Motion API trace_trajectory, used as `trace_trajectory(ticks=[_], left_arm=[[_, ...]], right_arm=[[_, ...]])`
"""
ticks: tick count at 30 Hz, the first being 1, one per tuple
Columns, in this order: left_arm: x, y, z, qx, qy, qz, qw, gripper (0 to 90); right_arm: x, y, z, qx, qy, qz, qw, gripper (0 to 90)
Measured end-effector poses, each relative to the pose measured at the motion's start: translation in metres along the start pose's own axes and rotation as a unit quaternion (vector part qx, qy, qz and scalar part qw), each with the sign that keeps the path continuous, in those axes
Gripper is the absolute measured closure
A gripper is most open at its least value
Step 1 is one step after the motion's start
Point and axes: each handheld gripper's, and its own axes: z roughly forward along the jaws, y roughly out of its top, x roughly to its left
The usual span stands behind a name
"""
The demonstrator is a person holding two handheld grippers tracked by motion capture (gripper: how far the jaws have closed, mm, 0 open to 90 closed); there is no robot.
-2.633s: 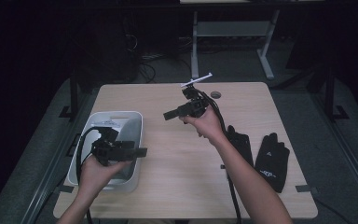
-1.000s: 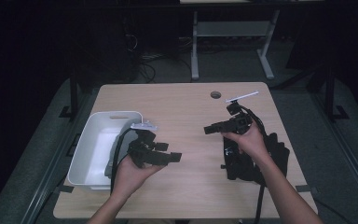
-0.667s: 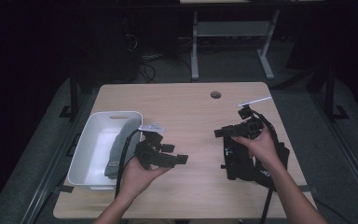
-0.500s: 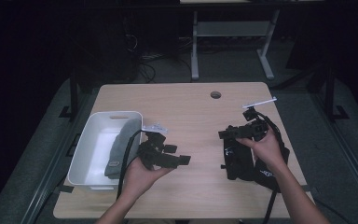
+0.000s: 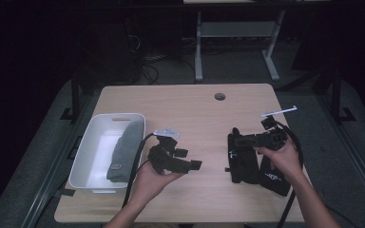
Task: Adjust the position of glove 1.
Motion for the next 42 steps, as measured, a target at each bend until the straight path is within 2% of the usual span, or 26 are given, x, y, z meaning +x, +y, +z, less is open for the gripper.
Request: trace_trajectory(ticks=[11,16,26,37,42], left_arm=[[-0.005,0.001,0.015,-0.001,-0.011,0.005,0.9999,25.1],[-0.007,0.001,0.022,0.006,-0.015,0.008,0.9998,24.9],[-0.011,0.002,0.034,0.012,-0.020,0.011,0.9997,24.9],[-0.016,0.003,0.045,0.021,-0.028,0.014,0.9993,24.8],[-0.017,0.004,0.049,0.024,-0.031,0.015,0.9991,24.8]], right_arm=[[-0.019,-0.025,-0.011,0.006,-0.017,0.015,0.9997,42.2],[-0.026,-0.034,-0.016,0.005,-0.020,0.019,0.9996,42.2],[-0.043,-0.059,-0.029,0.010,-0.040,0.032,0.9986,43.9],[-0.057,-0.079,-0.042,0.018,-0.078,0.029,0.9964,46.1],[-0.064,-0.086,-0.049,0.020,-0.106,0.030,0.9937,47.9]])
